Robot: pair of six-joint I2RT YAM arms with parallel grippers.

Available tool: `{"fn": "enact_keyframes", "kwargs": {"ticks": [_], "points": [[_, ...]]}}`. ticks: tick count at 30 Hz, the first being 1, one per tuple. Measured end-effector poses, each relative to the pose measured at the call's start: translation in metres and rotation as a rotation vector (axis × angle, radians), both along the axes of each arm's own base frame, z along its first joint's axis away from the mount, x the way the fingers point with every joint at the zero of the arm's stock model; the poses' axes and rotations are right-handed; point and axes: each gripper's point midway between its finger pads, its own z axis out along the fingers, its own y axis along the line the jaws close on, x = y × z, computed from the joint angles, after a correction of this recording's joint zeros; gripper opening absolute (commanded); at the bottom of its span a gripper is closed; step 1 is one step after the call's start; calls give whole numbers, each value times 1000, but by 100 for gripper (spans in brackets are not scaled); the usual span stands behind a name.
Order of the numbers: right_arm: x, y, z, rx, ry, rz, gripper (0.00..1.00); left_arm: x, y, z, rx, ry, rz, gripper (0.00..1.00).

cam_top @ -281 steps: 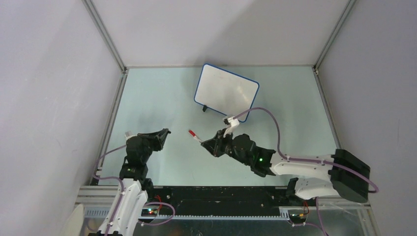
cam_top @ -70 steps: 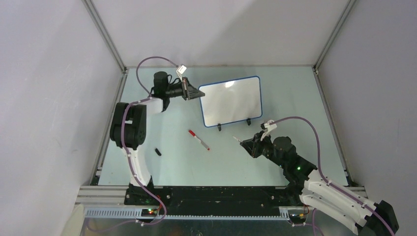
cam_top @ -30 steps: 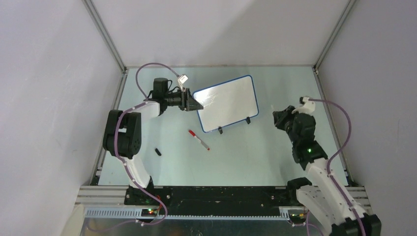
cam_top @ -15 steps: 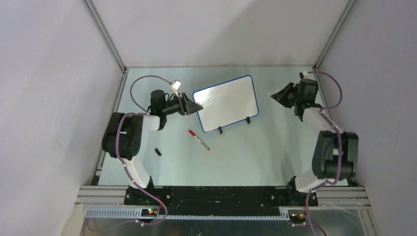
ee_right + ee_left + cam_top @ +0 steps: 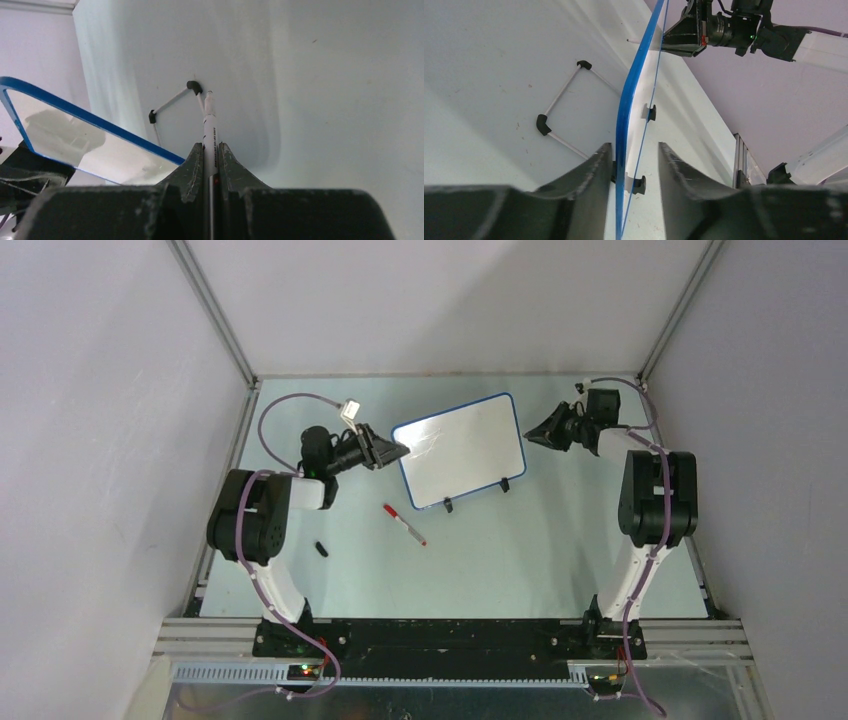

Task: Write a sentence on the whiteboard
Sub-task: Move the whiteboard to the center of the board.

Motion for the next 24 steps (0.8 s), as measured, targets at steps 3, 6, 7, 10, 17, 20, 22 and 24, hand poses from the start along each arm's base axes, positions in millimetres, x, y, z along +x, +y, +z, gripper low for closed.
{"fn": "enact_keyframes", "kwargs": {"ticks": [3,6,7,10,17,20,22,24], "points": [[-4,9,2,14,4,33,0,1,2,1,-7,4,2,37],[-8,14,1,17,13,56,0,1,3,3,-16,4,3,35],[-10,16,0,17,19,64,0,2,4,3,-18,6,3,35],[-13,17,-2,10,30,72,0,3,5,4,-19,5,0,34],[-33,18,-15,9,70,80,0,8,4,9,-20,-2,-10,31],[-43,19,-17,13,84,84,0,10,4,10,-20,-4,-15,26],[-49,18,-15,12,81,82,0,11,4,9,-20,0,-16,19],[-53,18,-11,11,71,82,0,12,4,8,-19,3,-18,13]]}}
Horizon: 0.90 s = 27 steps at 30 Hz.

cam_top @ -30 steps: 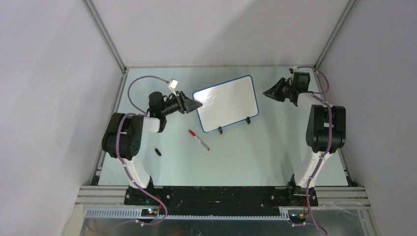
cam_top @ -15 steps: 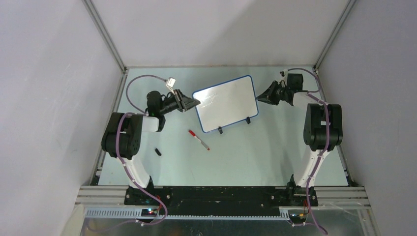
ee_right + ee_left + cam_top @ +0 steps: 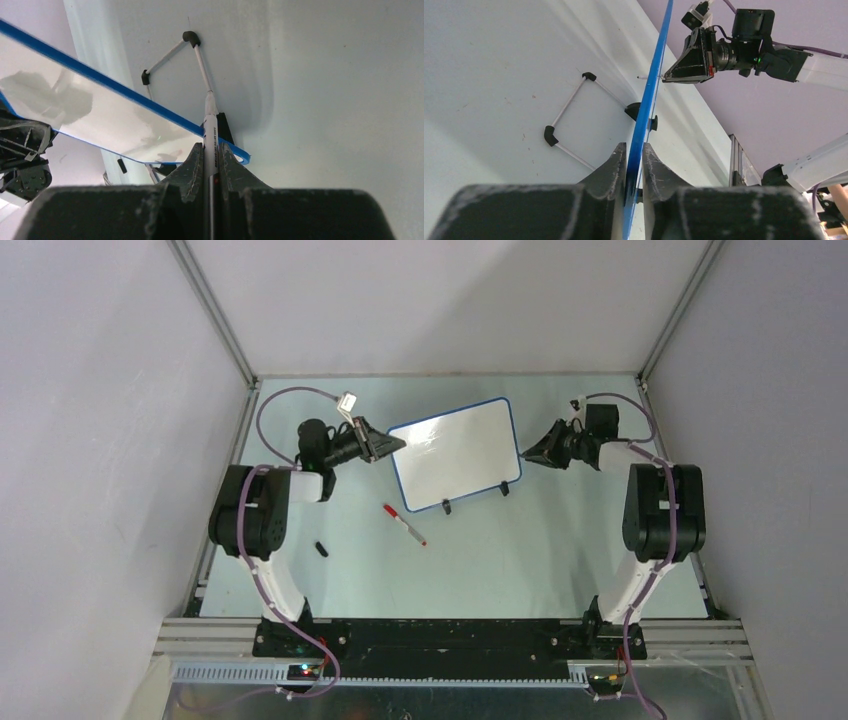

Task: Write a sentence on the whiteboard
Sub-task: Move the whiteboard to the center of the board.

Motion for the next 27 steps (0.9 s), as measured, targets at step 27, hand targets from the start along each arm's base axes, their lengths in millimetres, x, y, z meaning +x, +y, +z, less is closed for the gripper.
{"fn": "enact_keyframes", "kwargs": {"ticks": [27], "points": [[-50,-13,27,-119,-102,-72,0,-4,-12,-2,-26,-14,-157,26]]}}
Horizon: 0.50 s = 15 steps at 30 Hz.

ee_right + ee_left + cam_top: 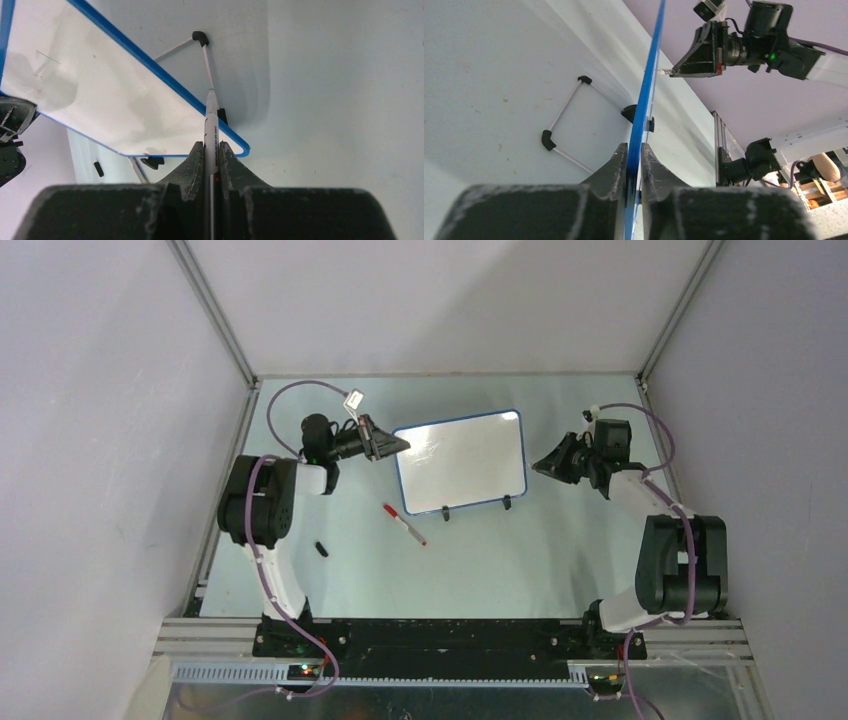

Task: Write a sentence on the whiteboard
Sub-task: Move the whiteboard to the center of the board.

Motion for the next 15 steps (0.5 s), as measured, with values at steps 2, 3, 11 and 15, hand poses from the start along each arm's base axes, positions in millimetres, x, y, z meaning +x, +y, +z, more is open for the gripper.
{"fn": "enact_keyframes", "kwargs": {"ticks": [2,3,11,15], "points": [[-3,0,3,-5,-6,-3,0,1,0,-1,-1,1,6,41],[-5,2,5,2,-7,4,0,2,0,-2,2,6,10,49],[-4,-22,18,-22,-23,-99,0,2,2,-19,64,67,48,77],[-3,-44,41,-70,-90,-189,0,-3,9,-15,111,52,98,98]]}}
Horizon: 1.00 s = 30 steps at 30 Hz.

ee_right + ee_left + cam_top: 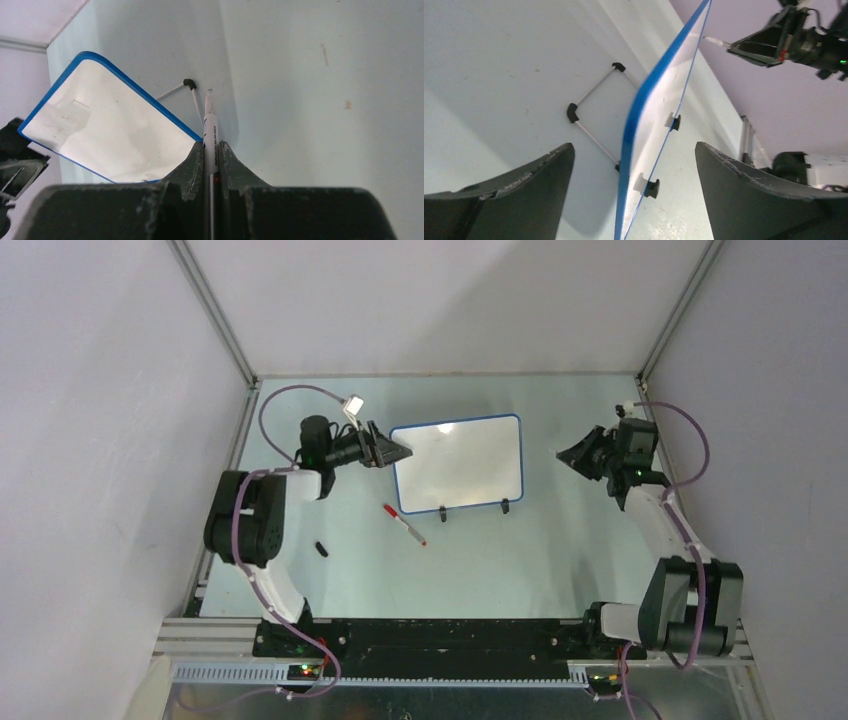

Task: Write a sentence on the whiteboard
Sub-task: Move the whiteboard to the center of the board, then hold the whiteboard on the whiteboard stand.

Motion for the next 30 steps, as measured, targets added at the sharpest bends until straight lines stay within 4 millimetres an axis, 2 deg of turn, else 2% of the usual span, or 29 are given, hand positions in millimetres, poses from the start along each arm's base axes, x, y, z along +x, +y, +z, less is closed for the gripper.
{"fn": "enact_keyframes", "kwargs": {"ticks": [5,9,15,20,23,25,30], "points": [[-17,-18,16,-55,-70,-89,0,-16,14,15,67,-60,84,99],[-43,-27,23,-97,-126,-150,0,-26,25,27,93,-122,165,99],[-78,-34,42,-127,-256,-209,0,-44,42,28,115,-148,285,99],[-87,-31,54,-125,-320,-227,0,-49,69,42,156,-146,468,99],[-86,-27,50,-108,-325,-228,0,-52,93,50,182,-124,618,99],[-86,-25,43,-92,-312,-230,0,-54,111,48,208,-100,725,99],[-87,-26,24,-72,-256,-259,0,-72,152,17,292,-6,939,99]]}}
